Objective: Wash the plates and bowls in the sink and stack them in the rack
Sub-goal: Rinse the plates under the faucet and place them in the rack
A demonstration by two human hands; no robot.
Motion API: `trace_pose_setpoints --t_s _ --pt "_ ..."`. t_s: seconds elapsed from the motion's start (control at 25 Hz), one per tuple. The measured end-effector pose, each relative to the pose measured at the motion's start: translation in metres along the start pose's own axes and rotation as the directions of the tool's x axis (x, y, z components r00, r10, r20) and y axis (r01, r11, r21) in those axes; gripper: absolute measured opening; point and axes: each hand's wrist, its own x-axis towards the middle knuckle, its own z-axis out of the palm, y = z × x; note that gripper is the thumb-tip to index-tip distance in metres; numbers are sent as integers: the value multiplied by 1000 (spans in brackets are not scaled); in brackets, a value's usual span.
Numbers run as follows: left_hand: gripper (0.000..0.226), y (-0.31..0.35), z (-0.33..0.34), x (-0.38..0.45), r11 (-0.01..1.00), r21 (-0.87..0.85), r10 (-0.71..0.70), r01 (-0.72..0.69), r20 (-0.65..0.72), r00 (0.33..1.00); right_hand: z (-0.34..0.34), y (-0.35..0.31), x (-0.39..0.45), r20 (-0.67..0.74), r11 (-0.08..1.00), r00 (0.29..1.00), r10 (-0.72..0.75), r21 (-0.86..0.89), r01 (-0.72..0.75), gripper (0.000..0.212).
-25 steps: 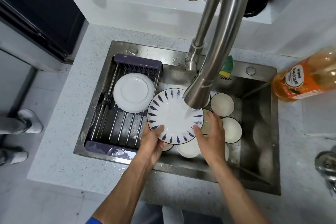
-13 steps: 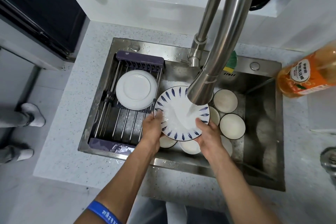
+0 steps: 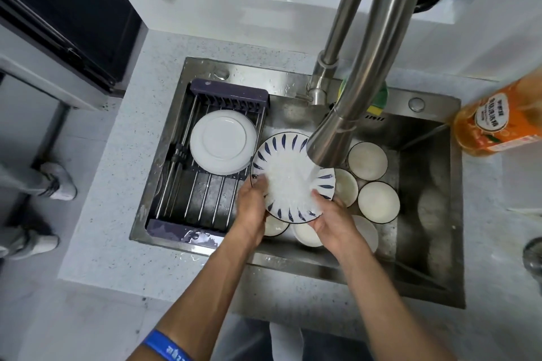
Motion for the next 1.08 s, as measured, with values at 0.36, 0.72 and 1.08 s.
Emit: trace_pose_setpoints --t_s 0.36,0.72,1.08 --pt "59 -32 -7 -8 284 556 452 -781 641 621 36 -21 -18 92 993 990 -104 -43 108 38" --pt "68 -20 4 0 804 470 176 -363 396 901 -6 -9 -20 143 965 985 -97 255 58 49" --pt "40 22 -1 7 990 108 83 -87 36 996 -19 -4 -17 212 957 977 -36 289 -27 36"
